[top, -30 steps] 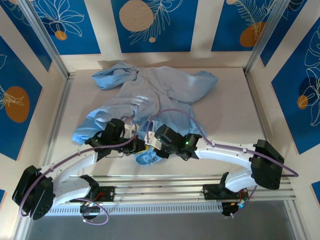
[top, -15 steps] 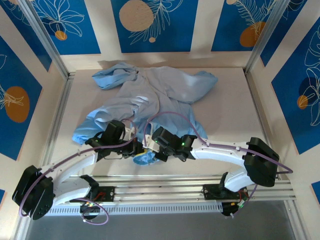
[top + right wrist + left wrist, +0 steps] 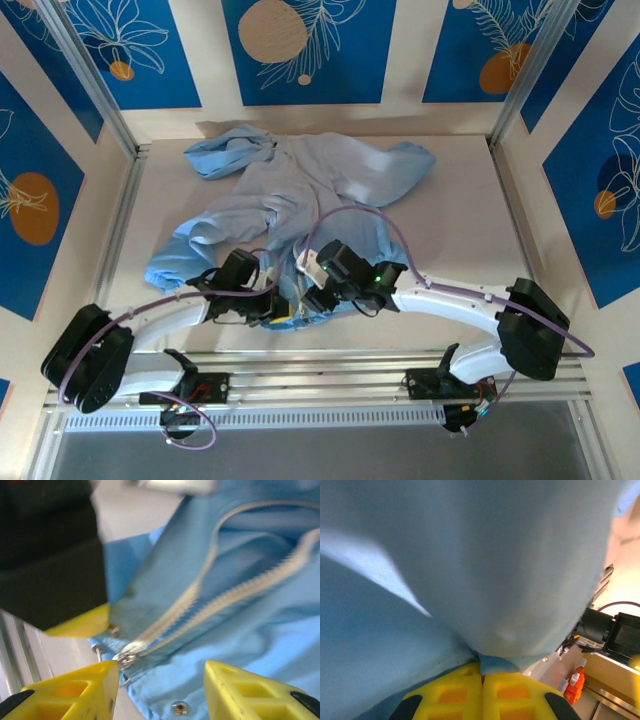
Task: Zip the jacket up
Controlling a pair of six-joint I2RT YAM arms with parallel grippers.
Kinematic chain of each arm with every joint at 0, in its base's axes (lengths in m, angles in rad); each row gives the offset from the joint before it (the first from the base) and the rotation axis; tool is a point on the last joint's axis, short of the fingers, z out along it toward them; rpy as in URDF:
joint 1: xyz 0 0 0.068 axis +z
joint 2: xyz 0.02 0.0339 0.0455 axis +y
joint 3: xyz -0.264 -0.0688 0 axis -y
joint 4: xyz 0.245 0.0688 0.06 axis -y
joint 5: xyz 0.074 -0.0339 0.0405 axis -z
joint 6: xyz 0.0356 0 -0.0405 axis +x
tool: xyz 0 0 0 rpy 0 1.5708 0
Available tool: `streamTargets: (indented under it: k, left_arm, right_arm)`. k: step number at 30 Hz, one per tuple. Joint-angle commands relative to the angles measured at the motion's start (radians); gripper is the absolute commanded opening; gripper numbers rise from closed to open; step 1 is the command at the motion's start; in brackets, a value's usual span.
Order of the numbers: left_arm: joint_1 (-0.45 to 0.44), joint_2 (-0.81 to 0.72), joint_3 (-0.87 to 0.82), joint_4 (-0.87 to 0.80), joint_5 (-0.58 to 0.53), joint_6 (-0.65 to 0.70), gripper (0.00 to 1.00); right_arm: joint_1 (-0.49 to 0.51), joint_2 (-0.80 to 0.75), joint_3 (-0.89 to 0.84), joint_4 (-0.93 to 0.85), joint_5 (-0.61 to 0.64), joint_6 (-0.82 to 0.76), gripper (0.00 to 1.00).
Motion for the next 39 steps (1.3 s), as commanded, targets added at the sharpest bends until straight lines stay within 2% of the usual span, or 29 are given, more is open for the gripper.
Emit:
streamTargets:
  k: [1,4,10,20,22,23,26,30,39]
  left_arm:
    - [-0.005,0.027,-0.019,0.061,0.03,0.018,0.0]
    - [-0.004,0.049,-0.015,0.063,0.03,0.034,0.0]
    - [0.0,0.082,-0.017,0.061,0.012,0.061,0.0]
    - [0.032,0.104,-0.001,0.069,0.025,0.09,0.0]
    - [0.04,0.111,0.009,0.061,0.031,0.099,0.0]
    - [0.044,0.116,0.014,0.055,0.034,0.101,0.0]
    - [0.05,0.128,0.034,0.024,0.033,0.105,0.0]
    - [0.051,0.132,0.058,-0.028,0.02,0.104,0.0]
    - [0.051,0.112,0.118,-0.14,0.0,0.121,0.0]
  right_arm:
    - [-0.051,0.046,0.072,-0.06,-0.008,0.248,0.52]
    - [-0.094,0.136,0.143,-0.13,-0.015,0.369,0.53]
    - [-0.109,0.268,0.244,-0.169,-0.014,0.439,0.54]
    - [-0.122,0.414,0.315,-0.139,-0.109,0.527,0.55]
    - [-0.127,0.426,0.32,-0.13,-0.122,0.529,0.51]
    - [-0.13,0.43,0.322,-0.125,-0.124,0.531,0.46]
    - [-0.136,0.429,0.318,-0.105,-0.115,0.539,0.19]
    - [-0.138,0.379,0.274,-0.03,-0.059,0.547,0.0]
    - [-0.138,0.229,0.102,0.31,0.015,0.544,0.0]
